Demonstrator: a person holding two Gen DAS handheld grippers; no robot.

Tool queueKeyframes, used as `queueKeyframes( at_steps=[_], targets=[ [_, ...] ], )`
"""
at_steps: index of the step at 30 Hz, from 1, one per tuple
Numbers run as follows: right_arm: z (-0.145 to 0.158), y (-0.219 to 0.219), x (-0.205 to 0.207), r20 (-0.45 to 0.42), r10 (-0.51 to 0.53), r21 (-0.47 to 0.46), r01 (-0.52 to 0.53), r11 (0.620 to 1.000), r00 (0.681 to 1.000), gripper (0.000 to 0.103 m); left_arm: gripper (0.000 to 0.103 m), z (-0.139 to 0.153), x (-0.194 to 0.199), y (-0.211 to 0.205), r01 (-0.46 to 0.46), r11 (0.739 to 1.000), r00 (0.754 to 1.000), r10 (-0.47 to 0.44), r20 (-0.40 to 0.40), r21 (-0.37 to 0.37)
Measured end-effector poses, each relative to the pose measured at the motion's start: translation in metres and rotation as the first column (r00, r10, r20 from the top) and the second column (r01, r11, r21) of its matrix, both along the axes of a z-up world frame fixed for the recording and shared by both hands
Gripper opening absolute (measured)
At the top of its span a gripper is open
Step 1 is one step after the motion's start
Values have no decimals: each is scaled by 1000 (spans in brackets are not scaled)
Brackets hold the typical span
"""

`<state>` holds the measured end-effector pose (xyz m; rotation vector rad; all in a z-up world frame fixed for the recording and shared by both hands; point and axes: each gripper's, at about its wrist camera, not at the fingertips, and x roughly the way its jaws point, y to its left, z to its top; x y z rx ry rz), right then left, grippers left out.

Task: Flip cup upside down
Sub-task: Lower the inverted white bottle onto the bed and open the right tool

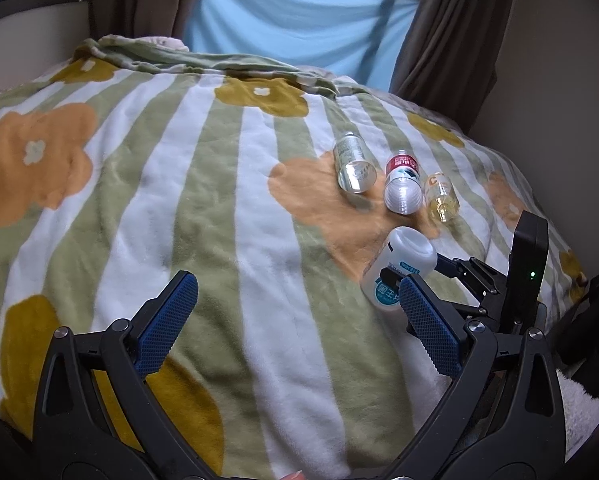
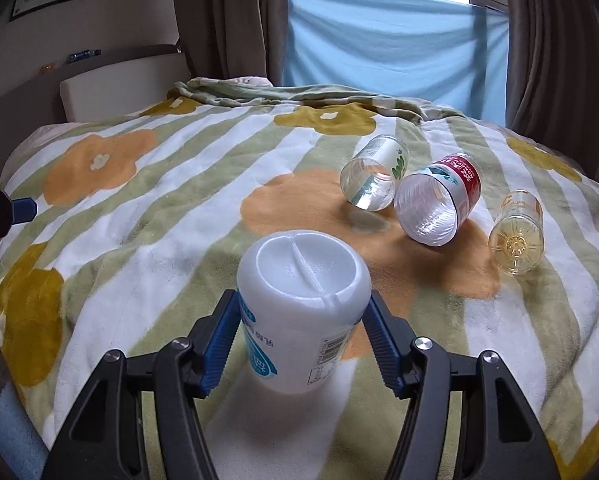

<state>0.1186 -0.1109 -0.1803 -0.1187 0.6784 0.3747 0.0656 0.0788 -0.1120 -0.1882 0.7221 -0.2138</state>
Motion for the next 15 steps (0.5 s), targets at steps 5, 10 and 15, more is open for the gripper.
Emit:
queueKeyframes(
  at_steps=[5,10,15],
  targets=[
    [3,2,2,-39,4,-26,-5,1000,999,59,101,1,-1,-1,0,1000,1000,0,1,2],
    [1,3,8,-82,-19,-18,17,1000,996,79,101,1,-4,0,-9,1000,1000,9,-3,8],
    [0,-1,9,-96,-46,7,47,999,994,102,101,4,-7,2,-17,1000,1000,17,4,12]
  ],
)
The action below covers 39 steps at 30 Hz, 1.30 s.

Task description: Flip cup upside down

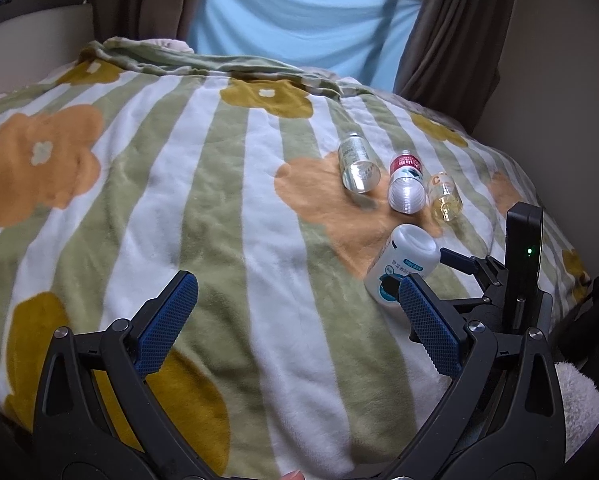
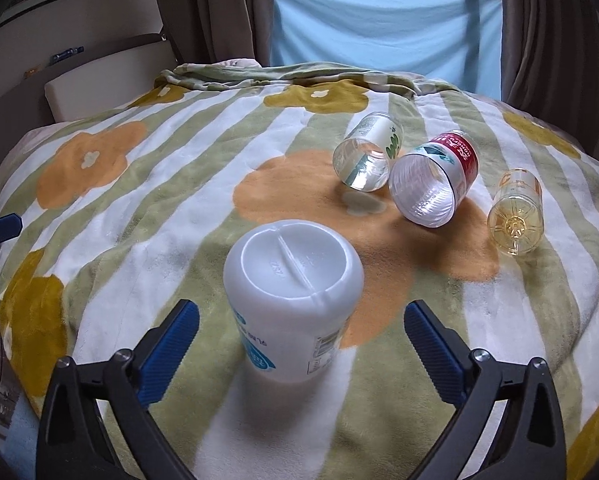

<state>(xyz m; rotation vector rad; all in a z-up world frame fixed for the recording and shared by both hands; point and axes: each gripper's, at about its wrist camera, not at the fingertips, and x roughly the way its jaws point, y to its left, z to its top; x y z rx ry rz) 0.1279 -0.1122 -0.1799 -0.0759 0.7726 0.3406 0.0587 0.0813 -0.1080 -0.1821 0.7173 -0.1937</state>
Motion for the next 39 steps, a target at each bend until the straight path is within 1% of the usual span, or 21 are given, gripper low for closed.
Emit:
queueKeyframes(
  at_steps=[5,9,13,15,18,20,23,25,28,29,34,39],
  targets=[
    [1,-2,-1,-6,-2,14,2,1000,1000,102,101,3,-3,0,-2,1000,1000,2,7,1],
    [11,-8,-7,5,1,44,-1,999,1000,102,101,15,-8,-4,-3,1000,1000,3,31,7],
    [43,-25,-26,48,-33,86,29,996,998,102,101,38,-12,-14,1,999,996,-4,86,44],
    [67,-37,-38,99,-67,83,59,995,993,102,101,55,-13,-19,2,998,993,-9,121,61],
    [110,-51,-57,198,-145,48,138,989,969,102,101,84,-16,-26,12,998,982,-24,185,61],
    [135,-60,-67,231,-188,43,183,982,955,102,101,104,-19,-32,8,997,971,-26,238,73],
    [165,-71,-83,286,-251,73,240,968,925,102,101,130,-28,-39,-22,995,946,-10,325,95],
    [177,-76,-95,321,-284,91,269,959,903,103,101,138,-37,-43,-50,993,927,7,376,104],
    [184,-78,-111,391,-331,92,321,943,859,103,101,135,-55,-49,-115,988,894,56,444,106],
    [184,-79,-115,408,-339,89,332,939,848,103,101,133,-59,-50,-122,987,889,60,455,109],
    [186,-82,-125,434,-343,99,334,937,833,102,101,128,-63,-60,-122,980,889,38,456,156],
    [188,-82,-134,450,-340,103,331,938,826,103,101,131,-66,-60,-119,982,887,40,460,144]
  ],
)
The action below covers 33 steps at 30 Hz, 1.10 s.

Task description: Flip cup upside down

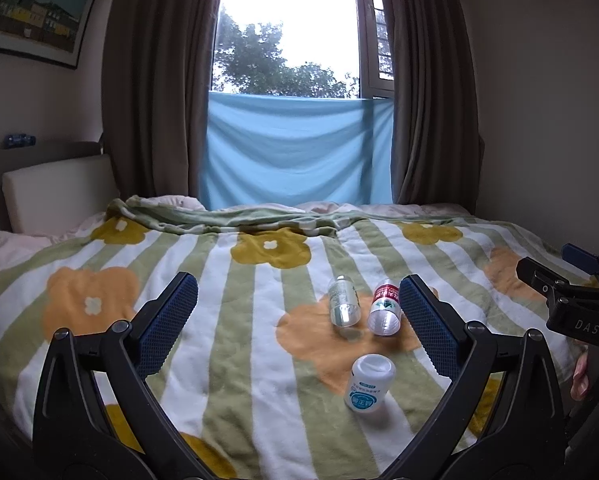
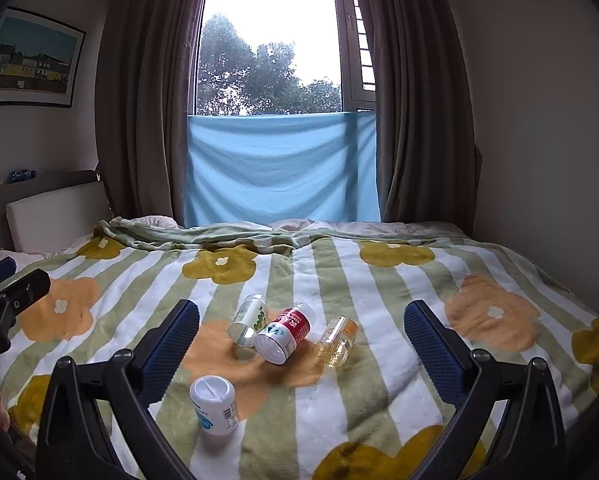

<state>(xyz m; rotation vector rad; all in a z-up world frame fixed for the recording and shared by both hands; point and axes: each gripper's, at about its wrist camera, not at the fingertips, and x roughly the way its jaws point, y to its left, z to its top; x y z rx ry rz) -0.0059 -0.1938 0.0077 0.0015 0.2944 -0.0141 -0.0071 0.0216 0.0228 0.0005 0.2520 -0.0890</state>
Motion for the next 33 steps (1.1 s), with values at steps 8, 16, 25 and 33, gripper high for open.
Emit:
queueKeyframes(
  at_steps=[8,16,25,33],
  targets=[
    [1,2,-2,3,-1,-4,1,1000,1000,102,101,-1,-3,-1,5,1000,1000,-5,-5,-1],
    [3,1,-4,0,5,0,-5,1000,1000,102,101,-2,-4,-6,11,1000,1000,-11,-6,6],
    [2,1,-4,0,5,2,-5,1000,1000,102,101,-4,-4,-10,17,1000,1000,-17,-10,6],
    [1,2,-5,-3,6,1,-6,1000,1000,102,101,-4,-4,-10,20,1000,1000,-20,-12,2]
  ],
)
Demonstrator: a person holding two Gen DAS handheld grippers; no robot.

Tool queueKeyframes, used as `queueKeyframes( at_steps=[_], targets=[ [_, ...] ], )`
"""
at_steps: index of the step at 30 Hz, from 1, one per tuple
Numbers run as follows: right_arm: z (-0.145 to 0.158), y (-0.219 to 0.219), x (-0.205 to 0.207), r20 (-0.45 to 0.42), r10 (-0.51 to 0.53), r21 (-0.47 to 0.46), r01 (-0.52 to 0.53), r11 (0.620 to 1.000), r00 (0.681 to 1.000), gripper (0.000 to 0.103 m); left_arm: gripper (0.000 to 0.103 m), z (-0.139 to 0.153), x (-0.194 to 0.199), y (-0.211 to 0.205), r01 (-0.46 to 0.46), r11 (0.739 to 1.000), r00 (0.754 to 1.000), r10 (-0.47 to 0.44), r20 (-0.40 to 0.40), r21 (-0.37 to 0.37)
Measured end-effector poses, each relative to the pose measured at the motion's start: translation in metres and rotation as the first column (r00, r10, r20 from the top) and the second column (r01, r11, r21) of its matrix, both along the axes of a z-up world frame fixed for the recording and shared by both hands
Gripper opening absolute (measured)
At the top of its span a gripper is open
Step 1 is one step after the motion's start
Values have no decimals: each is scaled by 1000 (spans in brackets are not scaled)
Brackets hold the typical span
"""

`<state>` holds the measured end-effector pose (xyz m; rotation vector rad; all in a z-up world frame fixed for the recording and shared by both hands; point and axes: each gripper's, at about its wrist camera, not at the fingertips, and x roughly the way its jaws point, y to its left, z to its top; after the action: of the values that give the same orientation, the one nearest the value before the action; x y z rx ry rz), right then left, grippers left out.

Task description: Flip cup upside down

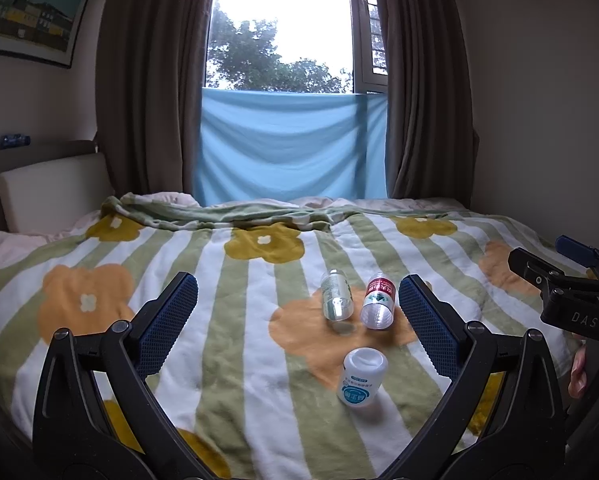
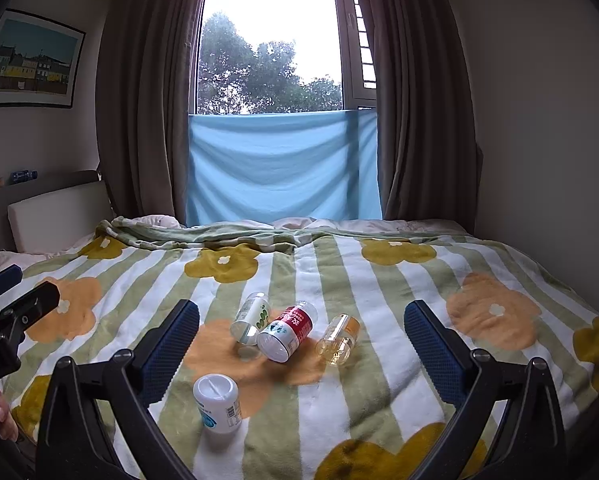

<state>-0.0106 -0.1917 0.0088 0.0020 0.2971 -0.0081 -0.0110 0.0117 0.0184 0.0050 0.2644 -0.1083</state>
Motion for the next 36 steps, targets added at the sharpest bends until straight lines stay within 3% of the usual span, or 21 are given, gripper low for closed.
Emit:
queueKeyframes(
  at_steps=[25,36],
  targets=[
    [-2,2,1,-4,0,-1,0,1000,1000,102,101,-3,-1,5,-13,1000,1000,13,-2,23],
    [-8,4,4,-19,-2,3,2,1000,1000,102,103,-2,-8,6,-67,997,996,65,61,35]
  ],
)
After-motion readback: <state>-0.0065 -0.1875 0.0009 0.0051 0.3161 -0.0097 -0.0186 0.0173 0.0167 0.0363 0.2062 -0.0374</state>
